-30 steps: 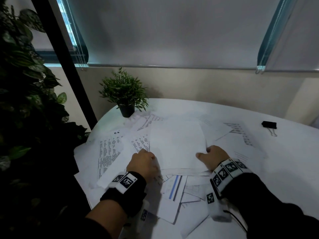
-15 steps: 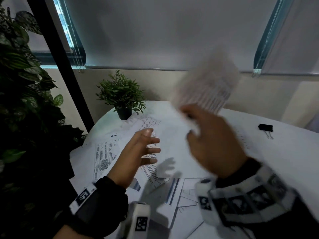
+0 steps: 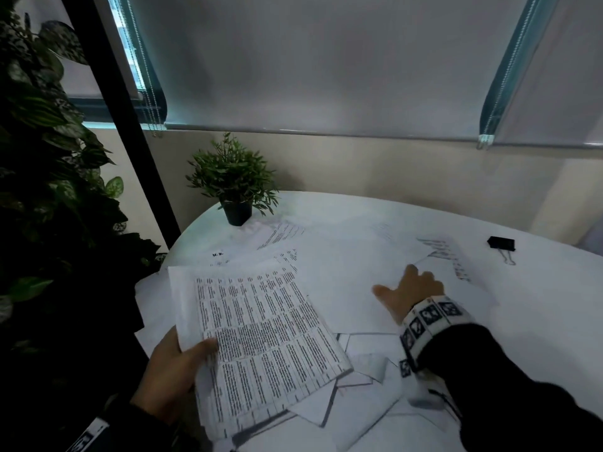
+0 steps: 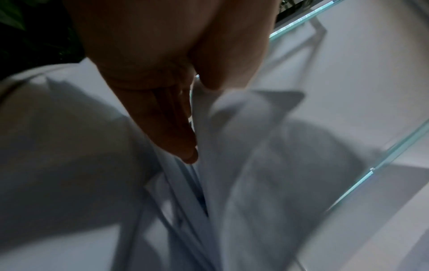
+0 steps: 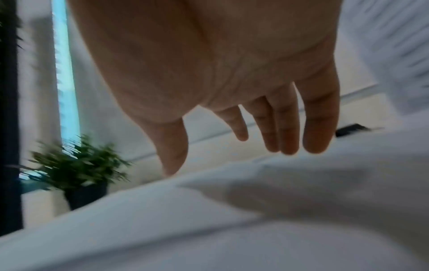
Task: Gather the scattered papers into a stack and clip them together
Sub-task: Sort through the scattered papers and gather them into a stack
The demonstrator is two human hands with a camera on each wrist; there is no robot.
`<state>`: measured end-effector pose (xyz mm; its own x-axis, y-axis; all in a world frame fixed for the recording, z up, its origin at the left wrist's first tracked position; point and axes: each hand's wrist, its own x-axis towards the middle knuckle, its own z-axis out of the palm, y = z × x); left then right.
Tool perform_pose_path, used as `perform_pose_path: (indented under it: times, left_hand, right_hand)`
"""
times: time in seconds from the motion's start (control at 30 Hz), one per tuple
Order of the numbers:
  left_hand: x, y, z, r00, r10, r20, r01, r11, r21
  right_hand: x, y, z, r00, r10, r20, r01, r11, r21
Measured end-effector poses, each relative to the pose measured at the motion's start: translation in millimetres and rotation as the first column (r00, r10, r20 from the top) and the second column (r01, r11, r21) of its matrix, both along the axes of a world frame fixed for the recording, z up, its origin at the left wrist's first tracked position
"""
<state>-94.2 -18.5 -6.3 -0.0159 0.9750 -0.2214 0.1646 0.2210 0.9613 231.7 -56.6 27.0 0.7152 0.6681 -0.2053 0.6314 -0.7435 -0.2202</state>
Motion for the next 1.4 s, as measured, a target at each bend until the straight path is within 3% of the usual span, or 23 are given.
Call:
perform_pose_path:
  times: [0.07, 0.13, 0.2, 0.27, 0.33, 0.4, 0.5, 0.6, 0.67, 0.7, 0.77, 0.8, 0.83, 0.9, 0.93, 1.0, 1.07, 1.2, 1.3, 1.4]
  left_hand:
    - [-3.7, -2.9, -2.0, 1.000, -0.009, 0.010, 0.009, 1.000, -0.030]
    - [-4.9, -6.1, -6.8, 1.000, -0.006, 0.005, 0.007, 1.000, -0.029]
    - [-4.2, -11.9, -9.8, 1.000, 0.023, 0.015, -0.023, 1.000, 0.015]
    - [-3.2, -18.6, -10.3, 0.999, 0.017, 0.035, -0.019, 0.996, 0.082]
    - [-1.1, -23.5, -7.5, 0.999, -0.047, -0.018, 0.049, 0.988, 0.148]
    - [0.0, -22.6, -11.8, 0.991, -0.080, -0.107, 0.101, 0.972, 0.214]
    - [3.4, -17.4, -13.8, 1.000, -0.030, 0.008, 0.027, 0.971, 0.239]
    - [18.6, -25.0, 0.6, 0.951, 0.051, 0.306, -0.087, 0.991, 0.105]
    - [23.1, -32.2, 7.4, 0.846, 0.059, 0.530, -0.051, 0.998, -0.031]
    - [22.2, -34.3, 10.3, 0.812, 0.045, 0.581, -0.011, 0.998, -0.061]
    - [14.1, -32.5, 8.3, 0.864, 0.029, 0.502, -0.015, 0.999, -0.032]
    - [12.5, -30.1, 5.8, 0.873, 0.072, 0.483, -0.064, 0.997, -0.034]
    - [9.9, -27.9, 3.2, 0.869, 0.113, 0.482, -0.100, 0.994, -0.054]
    - [9.6, -26.6, 1.9, 0.895, 0.135, 0.425, -0.129, 0.991, -0.042]
    - [10.4, -24.0, -0.4, 0.910, 0.146, 0.388, -0.147, 0.989, -0.027]
    - [9.8, -22.1, -9.1, 0.940, 0.171, 0.296, -0.181, 0.984, 0.005]
    - [9.8, -19.5, -18.6, 0.932, 0.191, 0.309, -0.203, 0.979, 0.008]
    - [7.0, -24.5, -26.7, 0.971, 0.062, 0.233, -0.065, 0.998, 0.007]
    - [6.7, -24.4, -30.5, 0.996, 0.013, 0.084, -0.015, 0.999, 0.030]
    - [7.9, -23.0, -28.5, 0.976, -0.008, 0.216, 0.006, 1.000, 0.013]
  right_hand:
    - [16.2, 1.1, -16.3, 0.998, -0.037, -0.046, 0.033, 0.995, -0.091]
    - [26.1, 2.0, -21.1, 0.988, -0.033, -0.152, 0.027, 0.999, -0.040]
    - [31.8, 0.1, -8.8, 0.963, -0.031, -0.267, 0.065, 0.991, 0.119]
    - [31.2, -6.8, 14.6, 0.963, 0.003, -0.268, 0.091, 0.938, 0.335]
    - [15.1, -15.0, 45.4, 0.992, 0.080, -0.097, -0.020, 0.864, 0.503]
    - [-15.1, -22.9, 75.0, 0.969, 0.217, 0.116, -0.244, 0.786, 0.568]
    - [-92.7, -38.3, 90.6, 0.835, 0.464, 0.295, -0.548, 0.745, 0.380]
    - [-167.2, -44.0, 64.6, 0.706, 0.697, 0.129, -0.706, 0.677, 0.207]
    - [-194.6, -43.9, 47.2, 0.595, 0.798, -0.094, -0.774, 0.601, 0.202]
    - [-200.1, -41.5, 42.9, 0.525, 0.826, -0.205, -0.800, 0.561, 0.212]
    - [-192.5, -33.0, 41.4, 0.443, 0.820, -0.362, -0.784, 0.550, 0.286]
    - [-181.0, -26.1, 42.8, 0.466, 0.795, -0.388, -0.733, 0.592, 0.335]
    - [-163.6, -13.7, 42.3, 0.546, 0.753, -0.367, -0.651, 0.657, 0.380]
    - [-116.7, 19.0, 39.0, 0.779, 0.601, -0.176, -0.507, 0.770, 0.387]
    - [-91.4, 35.5, 34.3, 0.860, 0.508, -0.050, -0.467, 0.823, 0.323]
    - [-50.0, 57.9, 21.4, 0.921, 0.375, 0.106, -0.384, 0.920, 0.081]
    - [-24.2, 70.5, 4.7, 0.947, 0.306, 0.102, -0.296, 0.950, -0.100]
    - [-11.6, 77.0, -2.7, 0.924, 0.368, 0.106, -0.354, 0.926, -0.128]
    - [-20.2, 69.9, 12.5, 0.883, 0.438, 0.172, -0.407, 0.894, -0.186]
    - [-42.8, 53.5, 28.4, 0.795, 0.555, 0.245, -0.540, 0.832, -0.131]
